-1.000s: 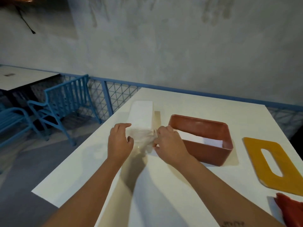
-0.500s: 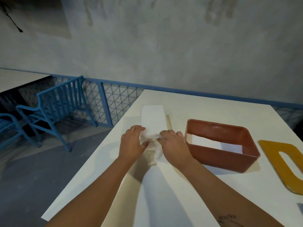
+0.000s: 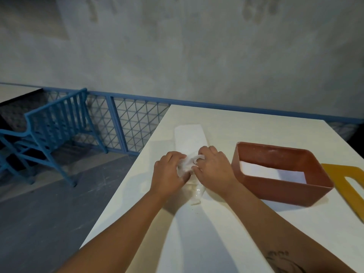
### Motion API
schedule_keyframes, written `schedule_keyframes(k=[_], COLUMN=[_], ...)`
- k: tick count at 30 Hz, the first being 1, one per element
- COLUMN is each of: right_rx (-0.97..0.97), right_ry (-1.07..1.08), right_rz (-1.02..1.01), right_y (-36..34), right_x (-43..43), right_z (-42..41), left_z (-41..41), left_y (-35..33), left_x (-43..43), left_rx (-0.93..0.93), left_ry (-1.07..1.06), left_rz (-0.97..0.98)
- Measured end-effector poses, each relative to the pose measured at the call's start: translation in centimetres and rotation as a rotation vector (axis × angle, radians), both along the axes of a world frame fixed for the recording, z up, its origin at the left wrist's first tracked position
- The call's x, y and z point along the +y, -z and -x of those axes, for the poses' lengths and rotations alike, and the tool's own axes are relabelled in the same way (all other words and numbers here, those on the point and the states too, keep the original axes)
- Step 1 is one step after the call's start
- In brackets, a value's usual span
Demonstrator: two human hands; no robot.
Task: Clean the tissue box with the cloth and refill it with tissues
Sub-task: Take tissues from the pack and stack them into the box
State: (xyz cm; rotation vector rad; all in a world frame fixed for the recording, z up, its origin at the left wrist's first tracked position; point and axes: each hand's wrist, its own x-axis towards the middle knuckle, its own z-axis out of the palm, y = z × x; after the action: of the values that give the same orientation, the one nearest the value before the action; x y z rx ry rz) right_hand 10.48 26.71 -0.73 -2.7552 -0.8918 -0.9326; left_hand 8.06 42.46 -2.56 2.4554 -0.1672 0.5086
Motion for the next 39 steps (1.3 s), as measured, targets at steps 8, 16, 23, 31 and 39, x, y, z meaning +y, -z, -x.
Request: schedule_keyframes(k=[8, 16, 23, 31, 39], right_rx=[-0.05, -0.237, -0.17, -0.156, -0.291], right_ry=[-0.043, -0.03, -0.023, 0.059, -0.025], right_rz=[0.172, 0.11, 0.034, -0.045, -0.229], right_y=[-0.3, 0.9, 1.3, 1.5, 1.6], right_x=[0.3, 0.5, -0.3, 0.0, -1.0], right_z=[-0.4, 0.7, 2.8, 1.9, 6.0], left_z=[-0.6, -0.8, -0.3, -0.2, 0.3], left_y=[0.9, 1.2, 1.4, 1.1, 1.4], left_x=[0.6, 0.2, 0.5, 0.7, 0.4], left_rx=[-0.009, -0.048, -0.056, -0.047, -0.123], left_ry=[0.04, -0.034, 0.043, -0.046, 0.003], left_rz=[-0.012, 0.023, 0.009, -0.087, -0.105])
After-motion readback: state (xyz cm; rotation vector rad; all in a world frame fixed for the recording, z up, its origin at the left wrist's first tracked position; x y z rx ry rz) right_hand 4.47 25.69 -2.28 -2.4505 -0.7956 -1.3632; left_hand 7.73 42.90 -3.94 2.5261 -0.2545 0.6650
